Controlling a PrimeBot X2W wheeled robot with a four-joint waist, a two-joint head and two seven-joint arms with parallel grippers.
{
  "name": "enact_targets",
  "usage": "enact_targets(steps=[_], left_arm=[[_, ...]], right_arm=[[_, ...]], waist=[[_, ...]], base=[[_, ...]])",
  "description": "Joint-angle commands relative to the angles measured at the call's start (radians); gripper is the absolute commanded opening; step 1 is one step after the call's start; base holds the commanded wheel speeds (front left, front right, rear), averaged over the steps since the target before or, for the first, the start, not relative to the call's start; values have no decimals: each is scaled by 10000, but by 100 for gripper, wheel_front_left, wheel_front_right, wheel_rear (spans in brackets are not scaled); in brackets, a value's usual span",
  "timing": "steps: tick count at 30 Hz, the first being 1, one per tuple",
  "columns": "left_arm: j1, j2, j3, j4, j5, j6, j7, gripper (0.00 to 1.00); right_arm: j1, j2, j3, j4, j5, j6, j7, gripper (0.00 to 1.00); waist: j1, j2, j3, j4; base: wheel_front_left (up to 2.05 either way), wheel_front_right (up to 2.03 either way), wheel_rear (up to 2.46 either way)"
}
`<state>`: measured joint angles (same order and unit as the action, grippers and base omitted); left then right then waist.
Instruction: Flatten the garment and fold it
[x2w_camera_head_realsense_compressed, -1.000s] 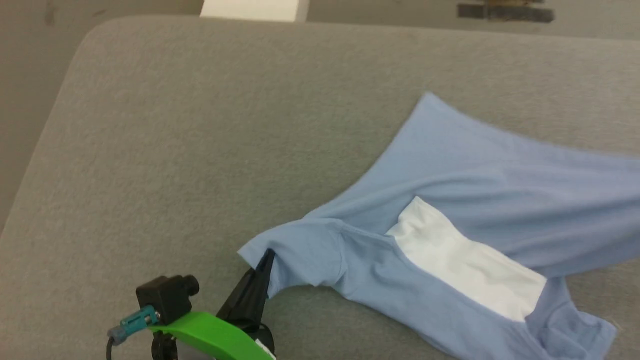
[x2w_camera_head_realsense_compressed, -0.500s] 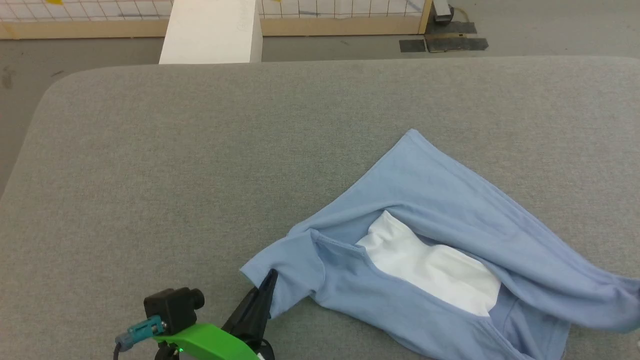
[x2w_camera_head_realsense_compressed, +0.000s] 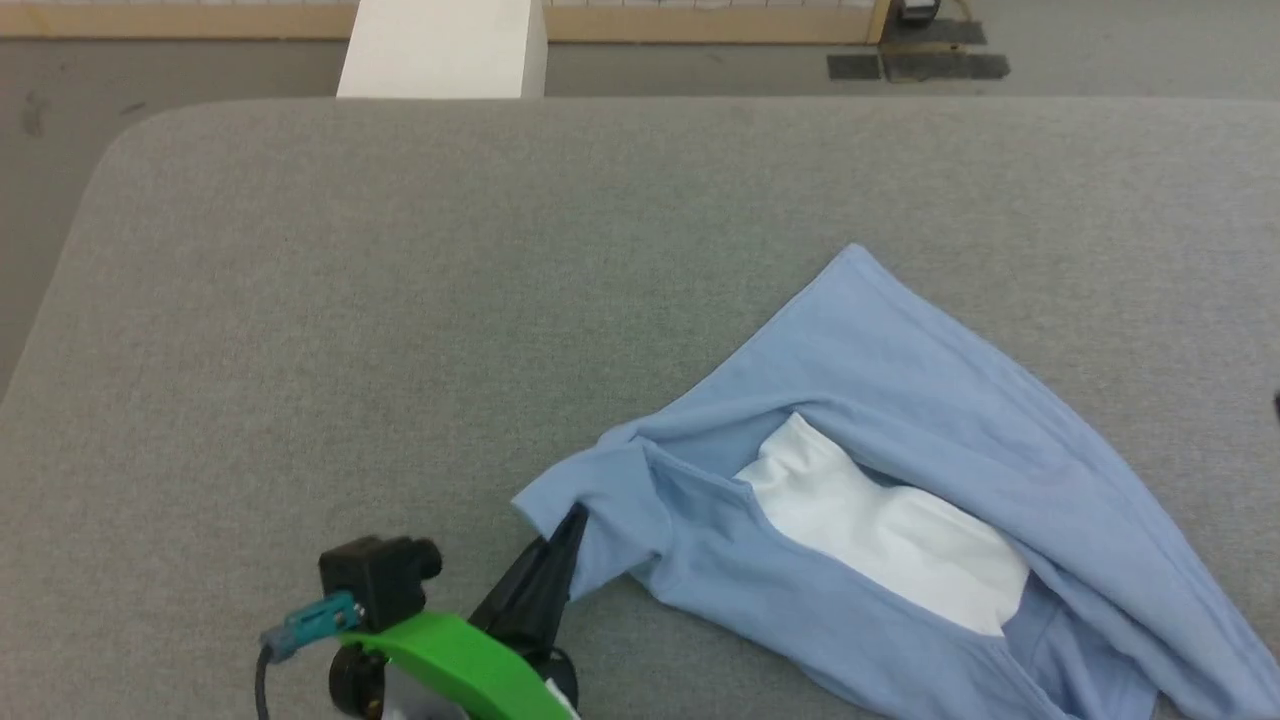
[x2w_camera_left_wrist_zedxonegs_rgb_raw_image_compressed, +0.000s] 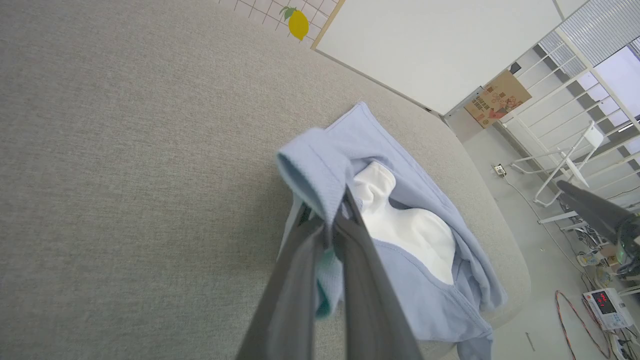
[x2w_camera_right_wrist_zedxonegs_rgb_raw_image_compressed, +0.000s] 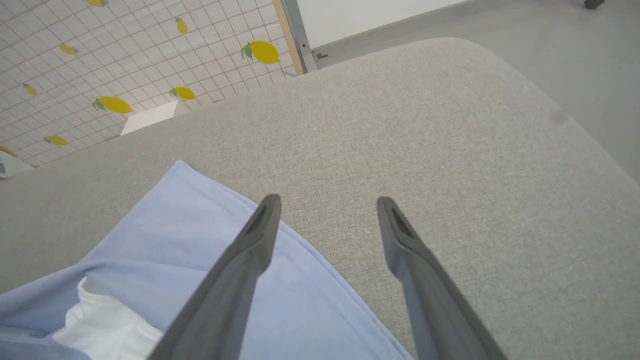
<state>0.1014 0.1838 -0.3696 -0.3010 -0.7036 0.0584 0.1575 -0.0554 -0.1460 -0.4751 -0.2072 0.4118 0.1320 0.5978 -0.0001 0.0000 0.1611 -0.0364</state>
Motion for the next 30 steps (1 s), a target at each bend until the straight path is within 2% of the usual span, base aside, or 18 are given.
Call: enact_targets(steps=[1,6,15,21,30], left_arm=[[-325,-11,-68,-38,156,-90,-2,0],[-1117,-224,-472,49,440,-317,-2,0],[-2183,-684,-1199,518,732,-701,-80,0],[-2400,-920,-1524,821,673,-832,-308,0],[-2815,-1129,-1925,1208,577,-1003,-641,0]], right_arm=[[-512,-145,194,-266,157,-13,237,100],[-2195,-950,1135,-471,297,-13,1222,100],[-4701,-2116,2851,1734,-189,-13,2741,100],[-5432,-2669,3706,2709,-267,-13,3500,100],[-5789,-3446,4778,3206,-120,-13,4083,100]], waist=[[1,0,439,341],[1,0,1256,876],[1,0,2352,1984],[1,0,2873,2640],[1,0,3468,3277]], base=[[0,0,0],[0,0,0],[0,0,0],[0,0,0],[0,0,0]])
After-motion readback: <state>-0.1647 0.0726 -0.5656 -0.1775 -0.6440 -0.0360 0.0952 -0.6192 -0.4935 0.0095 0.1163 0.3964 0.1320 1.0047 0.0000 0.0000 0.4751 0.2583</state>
